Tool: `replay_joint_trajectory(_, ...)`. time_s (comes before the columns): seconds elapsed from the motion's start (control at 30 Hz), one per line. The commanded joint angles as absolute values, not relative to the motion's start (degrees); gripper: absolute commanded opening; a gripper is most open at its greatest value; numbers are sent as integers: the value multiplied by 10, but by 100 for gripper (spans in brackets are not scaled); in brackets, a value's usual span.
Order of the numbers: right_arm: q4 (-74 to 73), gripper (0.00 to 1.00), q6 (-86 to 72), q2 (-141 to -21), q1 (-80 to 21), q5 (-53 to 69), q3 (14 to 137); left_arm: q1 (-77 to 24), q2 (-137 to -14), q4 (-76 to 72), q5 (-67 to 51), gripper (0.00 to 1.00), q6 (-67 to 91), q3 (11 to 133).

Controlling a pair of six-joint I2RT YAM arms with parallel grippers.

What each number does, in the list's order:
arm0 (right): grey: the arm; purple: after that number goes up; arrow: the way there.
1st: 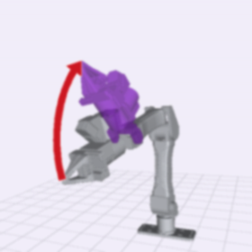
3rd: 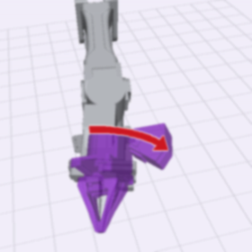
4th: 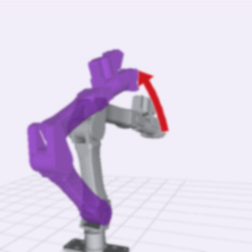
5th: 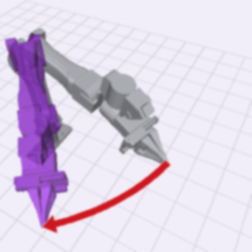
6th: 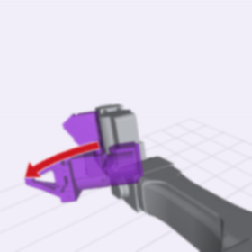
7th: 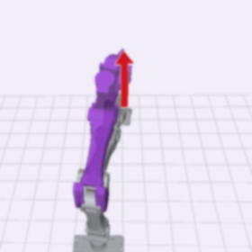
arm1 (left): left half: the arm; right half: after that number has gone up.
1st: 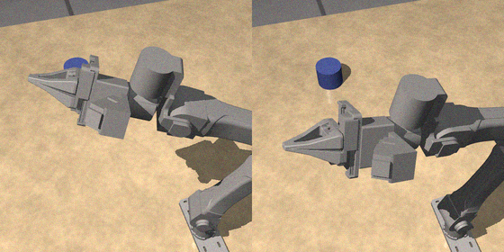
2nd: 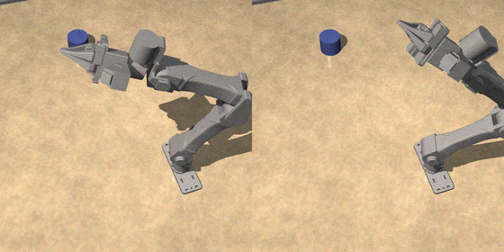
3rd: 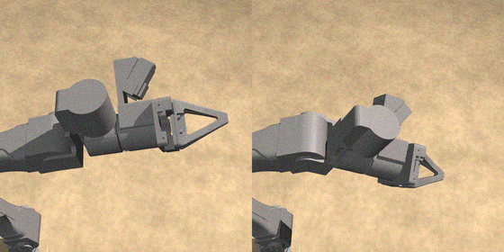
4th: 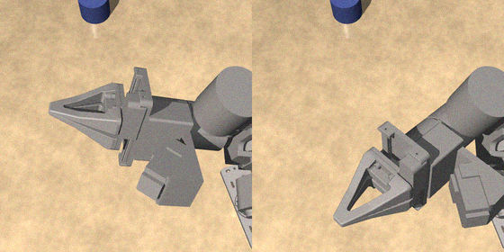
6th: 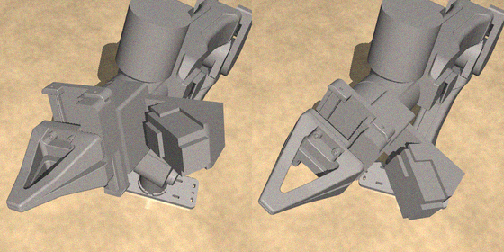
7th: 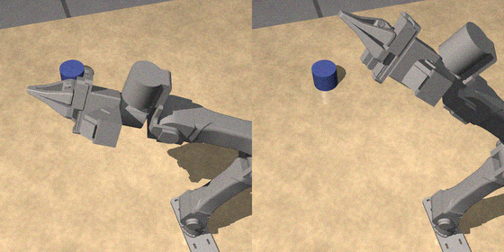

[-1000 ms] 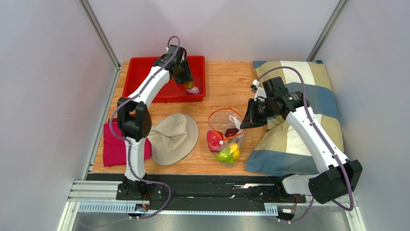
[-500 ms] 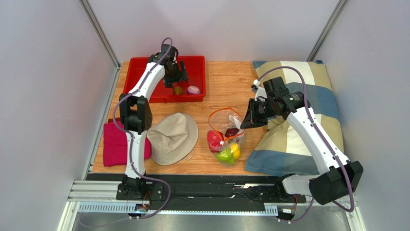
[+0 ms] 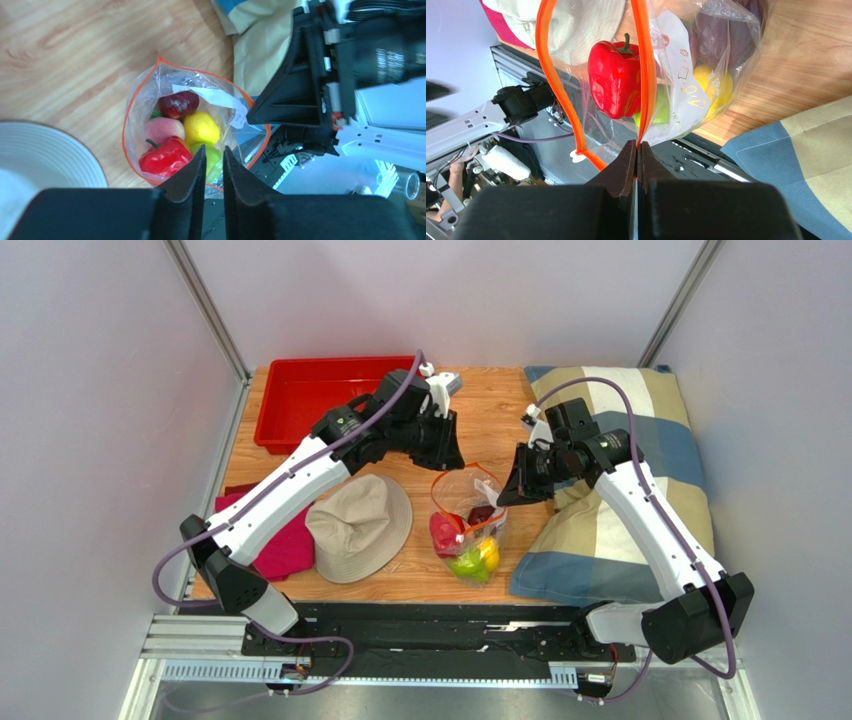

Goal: Open the zip-top bag and remove the fake food

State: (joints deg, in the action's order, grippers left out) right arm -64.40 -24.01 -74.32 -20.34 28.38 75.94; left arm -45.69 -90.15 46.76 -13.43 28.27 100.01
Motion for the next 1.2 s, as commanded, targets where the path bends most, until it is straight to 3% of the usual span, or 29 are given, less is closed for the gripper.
replay_joint_trajectory(0.0, -614, 0, -292, -733, -217, 263, 779, -468, -975, 489, -98, 14, 327, 980)
replay_joint_trajectory(0.27, -534, 0, -393, -678, -264, 193, 746, -497, -1063, 553, -62, 14, 295, 1034)
replay_joint_trajectory(0.53, -529, 0, -405, -685, -279, 163, 744, -526, -1068, 619, -33, 29, 269, 1029)
replay_joint_trajectory(0.57, -526, 0, -405, -687, -280, 168, 739, -529, -1061, 620, -30, 32, 266, 1025)
replay_joint_trajectory(0.63, -526, 0, -403, -690, -282, 178, 728, -538, -1040, 619, -15, 50, 265, 1006)
replay_joint_trajectory(0.7, -526, 0, -397, -690, -284, 183, 725, -540, -1028, 611, -12, 59, 265, 980)
replay_joint_trajectory(0.97, -532, 0, -379, -690, -287, 195, 704, -547, -1013, 594, -4, 75, 278, 922)
replay_joint_trajectory(1.13, -530, 0, -356, -702, -287, 208, 687, -549, -997, 576, -15, 90, 288, 882)
replay_joint_trajectory(1.17, -525, 0, -355, -707, -287, 214, 677, -549, -991, 552, -21, 99, 289, 859)
